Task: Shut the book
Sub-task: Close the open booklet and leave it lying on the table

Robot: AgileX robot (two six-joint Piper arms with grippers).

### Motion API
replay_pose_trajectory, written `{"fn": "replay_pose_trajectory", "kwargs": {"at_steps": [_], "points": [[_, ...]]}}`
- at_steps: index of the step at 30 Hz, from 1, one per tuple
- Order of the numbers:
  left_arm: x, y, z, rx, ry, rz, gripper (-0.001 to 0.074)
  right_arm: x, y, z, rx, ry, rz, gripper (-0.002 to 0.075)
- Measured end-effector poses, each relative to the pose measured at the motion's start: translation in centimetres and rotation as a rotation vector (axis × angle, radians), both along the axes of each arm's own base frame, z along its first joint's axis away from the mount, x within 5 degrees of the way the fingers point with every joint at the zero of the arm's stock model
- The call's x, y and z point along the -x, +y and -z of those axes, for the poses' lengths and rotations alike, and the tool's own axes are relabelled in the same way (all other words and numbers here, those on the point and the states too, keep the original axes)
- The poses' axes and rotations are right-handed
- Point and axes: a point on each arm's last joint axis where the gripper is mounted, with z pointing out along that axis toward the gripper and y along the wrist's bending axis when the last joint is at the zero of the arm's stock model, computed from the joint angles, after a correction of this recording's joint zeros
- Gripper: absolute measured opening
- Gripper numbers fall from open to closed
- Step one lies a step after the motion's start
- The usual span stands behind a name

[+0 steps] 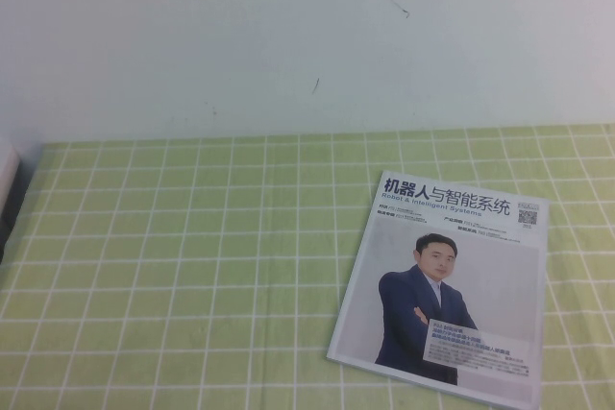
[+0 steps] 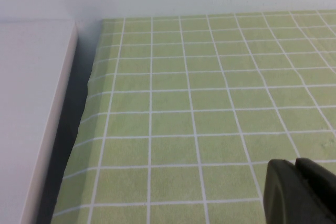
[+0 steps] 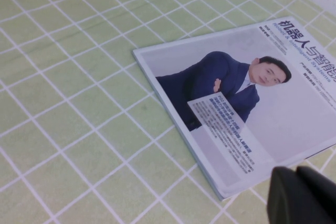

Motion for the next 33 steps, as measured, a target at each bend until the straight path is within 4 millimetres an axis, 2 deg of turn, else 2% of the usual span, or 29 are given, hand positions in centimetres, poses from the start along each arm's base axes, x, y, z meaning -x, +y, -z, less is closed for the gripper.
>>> {"fn": "replay_pose_trajectory", "kwargs": {"at_steps": [9,14,17,21,27,33], "points": [[0.0,0.0,0.0,0.0,0.0,0.0,-0.0004,0.8,-0.6,-0.1,0.058,-0.118,0.026,-0.0003],[0.0,0.0,0.0,0.0,0.0,0.0,-0.0004,0.7,-1.9,-0.3,0.033,-0.221,0.231,-0.0001],[0.0,0.0,0.0,0.0,0.0,0.0,-0.0004,0.3,-3.2,0.7,-0.031,-0.229,0.435,-0.0002],[0.0,0.0,0.0,0.0,0.0,0.0,-0.0004,0.0,-4.4,3.1,-0.075,-0.193,0.622,-0.0002],[0.0,0.0,0.0,0.002,0.001,-0.001,-0.0004,0.2,-4.9,7.1,-0.133,-0.099,0.718,-0.0002],[0.0,0.0,0.0,0.003,0.005,-0.001,-0.0004,0.5,-4.8,6.8,-0.168,-0.164,0.716,-0.0003]]}}
